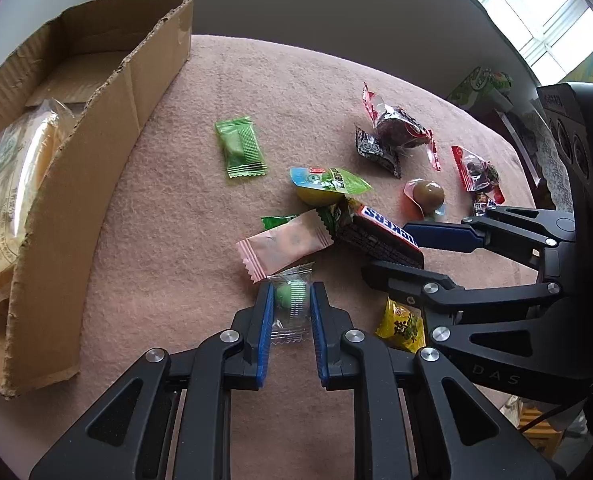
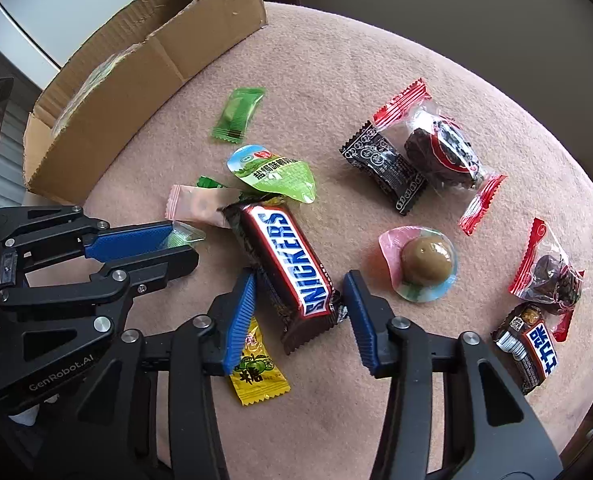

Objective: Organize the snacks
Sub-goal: 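Grasp the large Snickers bar with the right tool, then carry the Snickers bar with the right tool into the box and release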

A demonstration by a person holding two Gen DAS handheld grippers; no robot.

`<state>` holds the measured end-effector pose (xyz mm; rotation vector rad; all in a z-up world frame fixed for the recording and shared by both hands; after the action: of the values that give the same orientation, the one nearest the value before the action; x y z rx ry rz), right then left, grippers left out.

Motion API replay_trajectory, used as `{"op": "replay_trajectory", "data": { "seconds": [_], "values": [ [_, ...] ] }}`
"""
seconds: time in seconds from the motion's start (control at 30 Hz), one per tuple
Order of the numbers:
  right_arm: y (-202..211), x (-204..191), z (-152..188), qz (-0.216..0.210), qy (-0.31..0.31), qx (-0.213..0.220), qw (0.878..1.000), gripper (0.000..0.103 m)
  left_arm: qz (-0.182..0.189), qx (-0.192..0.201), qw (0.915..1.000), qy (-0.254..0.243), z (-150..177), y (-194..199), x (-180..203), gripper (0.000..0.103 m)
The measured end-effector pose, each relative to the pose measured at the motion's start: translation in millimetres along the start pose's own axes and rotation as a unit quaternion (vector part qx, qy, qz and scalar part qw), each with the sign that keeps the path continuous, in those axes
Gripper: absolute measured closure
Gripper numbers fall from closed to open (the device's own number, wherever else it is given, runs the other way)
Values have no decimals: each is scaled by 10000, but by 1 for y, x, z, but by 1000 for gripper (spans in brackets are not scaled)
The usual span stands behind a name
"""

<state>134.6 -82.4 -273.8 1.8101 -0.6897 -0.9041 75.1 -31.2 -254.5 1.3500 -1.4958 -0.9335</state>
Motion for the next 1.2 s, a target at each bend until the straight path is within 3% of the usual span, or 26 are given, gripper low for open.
{"op": "replay_trajectory", "data": {
  "seconds": [0.03,0.2,0.87,1.2],
  "values": [
    [0,-1,-1,-45,-17,2,10000,70,12,0,10000,20,1,1,0,87],
    [0,-5,2,-247,-205,61,9995,76,113,-17,9998,168,7,5,-6,87],
    [18,6,42,-687,-663,451,9944,83,173,90,9987,461,11,22,-16,87],
    [49,-9,27,-1003,-646,824,9894,85,147,235,9984,498,4,33,-14,87]
  ]
}}
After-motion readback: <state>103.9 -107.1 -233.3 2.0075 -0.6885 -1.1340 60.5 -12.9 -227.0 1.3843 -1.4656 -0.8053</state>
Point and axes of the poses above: each gripper's, at about its wrist camera, not at the fingertips, and y roughly against the way its jaws point, x to its right, z to its underside, the point moved 9 cm from there along -y, roughly the way its jaws point, and after that the axes turned 10 degrees about -z, right-handed, at the moved point
